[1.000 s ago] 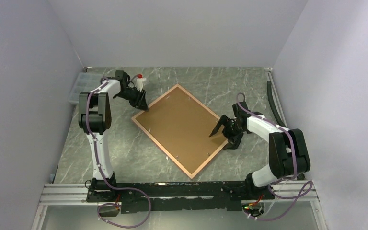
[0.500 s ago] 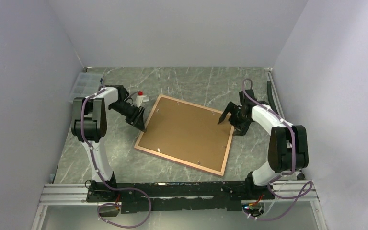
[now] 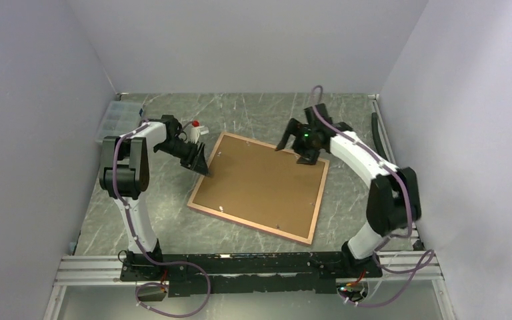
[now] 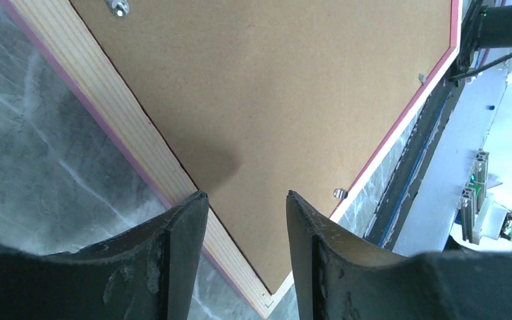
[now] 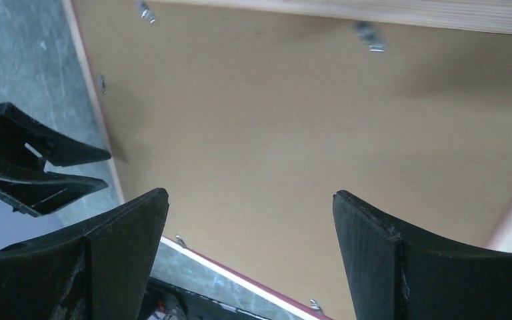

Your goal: Put the photo into the frame

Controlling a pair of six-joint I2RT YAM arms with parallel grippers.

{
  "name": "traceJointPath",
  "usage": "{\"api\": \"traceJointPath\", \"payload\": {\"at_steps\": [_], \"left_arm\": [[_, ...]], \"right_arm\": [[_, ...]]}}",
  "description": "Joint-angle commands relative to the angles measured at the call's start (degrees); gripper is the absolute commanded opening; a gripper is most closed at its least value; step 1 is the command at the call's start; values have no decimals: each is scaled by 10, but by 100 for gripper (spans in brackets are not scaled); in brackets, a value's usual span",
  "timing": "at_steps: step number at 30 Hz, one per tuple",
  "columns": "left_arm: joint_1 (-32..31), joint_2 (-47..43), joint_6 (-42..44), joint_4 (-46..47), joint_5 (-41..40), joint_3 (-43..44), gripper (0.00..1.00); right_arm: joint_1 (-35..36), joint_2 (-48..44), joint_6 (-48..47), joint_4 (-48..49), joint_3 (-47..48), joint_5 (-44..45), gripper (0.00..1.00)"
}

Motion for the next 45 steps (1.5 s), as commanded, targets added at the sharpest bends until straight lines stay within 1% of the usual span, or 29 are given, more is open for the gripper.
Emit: {"api": "traceJointPath", "payload": {"at_steps": [1,7,11,16,19,22,24,27,28,29,30,31,35,37,40,43,45], "left_arm": [[-15,-5,-26,72,-77,-43,53],[-43,-27,-54,115,-175,-60,48],[-47,-15,-68,124,-199,-61,48],[-45,-17,-73,132,-214,-61,54],[-29,-43,-78,126,-189,-51,58],[-9,-75,-75,118,-158,-41,64],[-1,-97,-73,127,-155,-42,66],[3,-99,-64,133,-154,-41,68],[2,-93,-62,135,-151,-43,70],[1,-85,-59,134,-143,-43,88],[0,-75,-50,130,-135,-43,94],[-2,-64,-42,122,-125,-41,94],[-14,-40,-34,119,-110,-44,95],[-23,-35,-33,128,-124,-49,94],[-33,-19,-32,139,-157,-56,81],[-39,-19,-31,155,-172,-72,72],[-46,-22,-27,163,-191,-86,65]], "right_arm": [[57,83,54,73,64,-20,97],[124,232,83,118,204,-42,91],[154,310,89,132,281,-53,86],[175,376,99,141,346,-74,83],[177,386,104,150,355,-79,82],[178,383,110,163,346,-82,81],[178,381,112,173,338,-84,81],[178,383,122,184,331,-91,81],[179,385,124,186,330,-93,81],[179,387,126,188,331,-95,81],[178,389,129,192,331,-98,80],[179,391,130,193,333,-99,80],[180,404,135,195,343,-100,80],[180,411,140,200,344,-104,80],[182,421,146,200,354,-106,79],[184,434,150,197,367,-106,78],[184,444,152,196,379,-109,77]]}}
